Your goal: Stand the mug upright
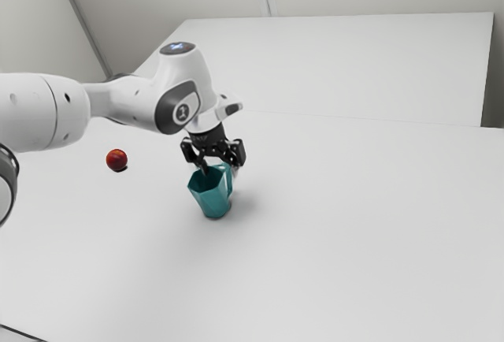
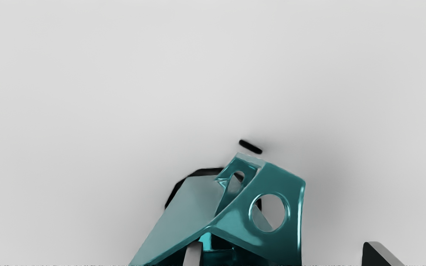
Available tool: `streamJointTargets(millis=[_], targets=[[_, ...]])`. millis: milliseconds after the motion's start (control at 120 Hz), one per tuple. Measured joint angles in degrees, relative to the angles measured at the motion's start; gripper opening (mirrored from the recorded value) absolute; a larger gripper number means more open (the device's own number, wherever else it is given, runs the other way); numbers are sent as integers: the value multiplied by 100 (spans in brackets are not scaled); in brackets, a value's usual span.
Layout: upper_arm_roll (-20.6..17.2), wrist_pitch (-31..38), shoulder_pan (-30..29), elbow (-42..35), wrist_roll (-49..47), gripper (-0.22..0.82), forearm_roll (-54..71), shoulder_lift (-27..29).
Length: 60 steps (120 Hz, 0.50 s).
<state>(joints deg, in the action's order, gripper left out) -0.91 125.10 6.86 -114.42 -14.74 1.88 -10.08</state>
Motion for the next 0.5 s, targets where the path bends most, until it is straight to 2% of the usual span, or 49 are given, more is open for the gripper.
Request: streamJointTargets(millis=[233, 500], targets=[[8, -242, 263, 203, -12, 55, -1, 603], [38, -1250, 233, 1142, 148, 59, 153, 743]])
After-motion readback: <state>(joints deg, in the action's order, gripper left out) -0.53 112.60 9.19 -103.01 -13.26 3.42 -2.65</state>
